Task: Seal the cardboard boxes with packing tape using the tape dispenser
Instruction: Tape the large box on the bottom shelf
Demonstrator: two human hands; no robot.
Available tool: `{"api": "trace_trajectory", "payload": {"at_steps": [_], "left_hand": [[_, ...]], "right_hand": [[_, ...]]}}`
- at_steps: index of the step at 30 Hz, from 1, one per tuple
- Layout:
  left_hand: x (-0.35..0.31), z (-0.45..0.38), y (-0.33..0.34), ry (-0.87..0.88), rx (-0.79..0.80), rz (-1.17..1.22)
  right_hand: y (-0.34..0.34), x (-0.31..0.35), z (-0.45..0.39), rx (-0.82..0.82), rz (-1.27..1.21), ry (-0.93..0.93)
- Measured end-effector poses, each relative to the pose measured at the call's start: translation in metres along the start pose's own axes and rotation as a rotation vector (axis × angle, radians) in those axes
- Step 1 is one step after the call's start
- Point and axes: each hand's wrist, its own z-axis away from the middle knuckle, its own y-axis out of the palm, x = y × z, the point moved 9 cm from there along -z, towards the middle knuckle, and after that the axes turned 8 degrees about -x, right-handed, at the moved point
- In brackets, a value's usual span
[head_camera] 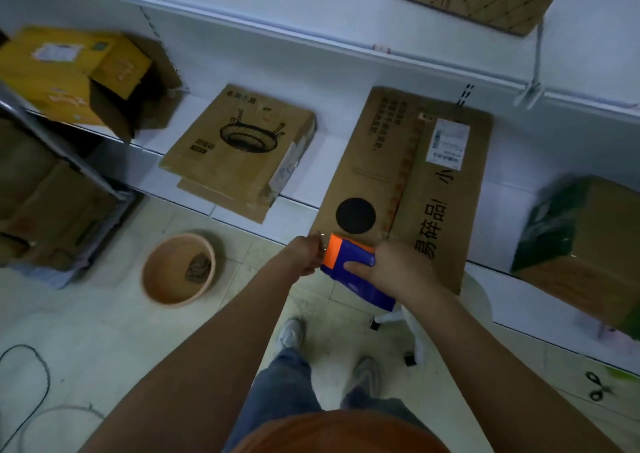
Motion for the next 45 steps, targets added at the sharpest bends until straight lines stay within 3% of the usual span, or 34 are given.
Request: {"api": "trace_trajectory", "payload": {"at_steps": [4, 6, 8, 16, 24, 30, 35, 45], "left_hand": [[0.002, -0.002, 0.004, 0.007, -0.041, -0.140], [-0.004, -0.006, -0.013, 0.148, -0.218, -0.350], [-0.012, -0.004, -0.022, 0.258, -0.319, -0.416], [0.000, -0.012, 0.002, 0.027, -0.089, -0.074], [0.007, -0.018, 0.007, -0.030, -0.077, 0.066], [0.032, -0.015, 0.006, -0.062, -0.075, 0.066], [0.031, -0.004, 0.030, 0.008, -0.048, 0.197], [0.018, 0.000, 0.037, 0.006, -0.190, 0.230]], "right_hand": [[-0.005, 0.001, 0.001, -0.019, 0.036, -0.009], [-0.006, 0.000, 0.001, -0.020, 0.036, -0.014], [-0.006, 0.000, 0.003, -0.028, 0.040, -0.014], [-0.008, 0.004, 0.006, -0.029, 0.063, -0.017], [0.000, -0.004, 0.023, -0.006, 0.095, -0.051], [0.013, -0.071, 0.060, 0.073, 0.039, 0.035], [0.003, -0.100, 0.079, -0.036, 0.122, 0.018], [-0.017, -0.104, 0.066, -0.083, 0.121, 0.094]]}}
